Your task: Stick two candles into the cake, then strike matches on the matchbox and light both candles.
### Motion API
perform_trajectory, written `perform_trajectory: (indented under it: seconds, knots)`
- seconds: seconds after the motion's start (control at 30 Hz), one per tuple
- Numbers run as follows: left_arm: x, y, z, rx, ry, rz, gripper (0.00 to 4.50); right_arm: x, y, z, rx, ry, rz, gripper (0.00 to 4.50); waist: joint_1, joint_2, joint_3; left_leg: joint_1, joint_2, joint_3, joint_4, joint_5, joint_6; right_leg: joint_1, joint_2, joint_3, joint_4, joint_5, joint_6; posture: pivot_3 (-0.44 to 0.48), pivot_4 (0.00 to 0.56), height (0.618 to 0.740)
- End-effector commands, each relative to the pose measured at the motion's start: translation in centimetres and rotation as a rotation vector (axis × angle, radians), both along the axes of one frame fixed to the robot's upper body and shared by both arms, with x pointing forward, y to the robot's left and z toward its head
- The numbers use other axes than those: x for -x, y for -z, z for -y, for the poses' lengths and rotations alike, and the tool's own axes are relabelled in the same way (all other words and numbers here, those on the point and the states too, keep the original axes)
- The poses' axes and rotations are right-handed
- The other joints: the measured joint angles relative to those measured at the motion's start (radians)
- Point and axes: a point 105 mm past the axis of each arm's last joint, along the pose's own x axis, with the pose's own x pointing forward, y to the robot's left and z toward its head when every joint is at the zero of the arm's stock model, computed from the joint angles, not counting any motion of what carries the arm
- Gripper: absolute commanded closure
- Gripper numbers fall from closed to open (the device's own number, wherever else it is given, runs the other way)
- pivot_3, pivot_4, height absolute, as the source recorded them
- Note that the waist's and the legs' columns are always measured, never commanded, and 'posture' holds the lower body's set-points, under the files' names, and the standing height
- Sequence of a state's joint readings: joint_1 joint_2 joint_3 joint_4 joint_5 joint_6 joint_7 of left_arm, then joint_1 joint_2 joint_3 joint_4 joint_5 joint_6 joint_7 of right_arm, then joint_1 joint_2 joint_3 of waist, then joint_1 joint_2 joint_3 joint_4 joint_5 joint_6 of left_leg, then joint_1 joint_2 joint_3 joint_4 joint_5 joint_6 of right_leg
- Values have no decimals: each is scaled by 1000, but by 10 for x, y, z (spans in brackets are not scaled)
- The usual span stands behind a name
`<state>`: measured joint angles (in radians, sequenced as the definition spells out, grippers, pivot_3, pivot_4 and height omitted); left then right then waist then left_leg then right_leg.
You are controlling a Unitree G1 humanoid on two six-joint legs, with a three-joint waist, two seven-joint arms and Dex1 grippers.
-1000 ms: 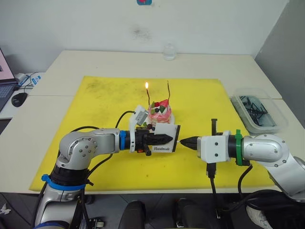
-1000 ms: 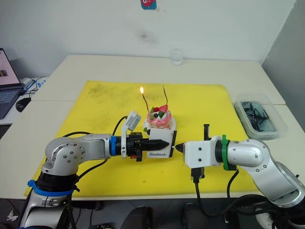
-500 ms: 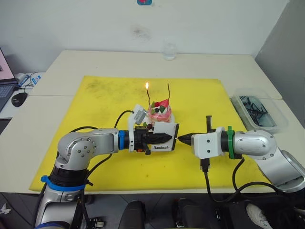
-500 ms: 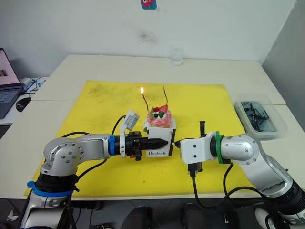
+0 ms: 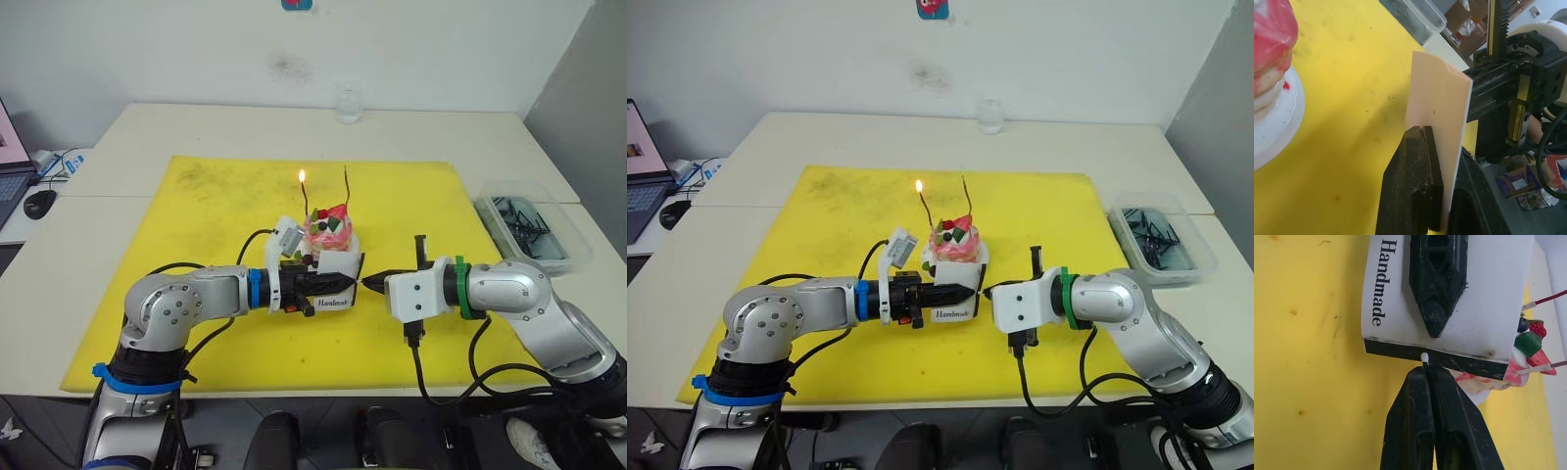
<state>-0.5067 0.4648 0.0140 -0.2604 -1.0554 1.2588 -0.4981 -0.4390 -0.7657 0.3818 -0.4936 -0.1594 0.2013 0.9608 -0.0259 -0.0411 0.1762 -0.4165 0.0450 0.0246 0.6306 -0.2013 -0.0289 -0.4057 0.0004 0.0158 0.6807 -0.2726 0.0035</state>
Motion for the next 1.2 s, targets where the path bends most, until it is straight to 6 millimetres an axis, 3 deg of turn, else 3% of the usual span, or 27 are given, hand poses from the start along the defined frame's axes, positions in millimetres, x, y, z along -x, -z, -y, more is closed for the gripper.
perform_trajectory:
  seconds: [0.03,0.13,0.27,0.47,0.7,0.83,1.0,1.2]
  knots:
    - [-9,-88,3,128,43,306,4500,29,19,-16,45,-142,-71,4472,3,-2,1,0,0,0,0,0,0,0,0,0,0,0,0,0,150,740]
    - [-20,-126,-12,131,-11,431,4500,37,17,-13,55,-164,-87,4472,12,-4,3,-1,0,0,1,1,-1,0,5,-4,0,0,-1,0,150,740]
    - [-14,-137,-17,106,0,479,4500,35,8,-5,41,-125,-90,4472,-2,2,0,2,-1,4,-1,1,-1,1,3,1,0,-1,1,0,150,740]
    - [1,-113,-20,76,29,404,4500,24,-7,4,3,-59,-71,4472,-1,1,1,1,1,0,0,1,-2,1,0,0,1,0,1,0,150,740]
    - [24,-38,-55,-61,-11,154,4500,-13,-54,24,-49,77,71,4472,-6,2,1,3,1,0,-1,1,-2,1,0,0,1,0,0,0,150,740]
    - [26,-5,-67,-125,-51,84,4500,-34,-74,19,-84,105,155,4472,1,2,1,2,1,0,0,1,-2,1,0,0,1,0,-2,0,150,740]
    - [31,8,-59,-121,-17,67,4500,-54,-90,1,-135,111,223,4472,2,1,1,1,0,1,0,1,-2,0,-1,1,0,0,-2,0,150,740]
    - [33,10,-51,-107,11,71,4500,-69,-111,-17,-193,110,304,4472,1,1,1,0,1,1,-1,1,-2,-1,-1,0,0,0,-2,0,150,740]
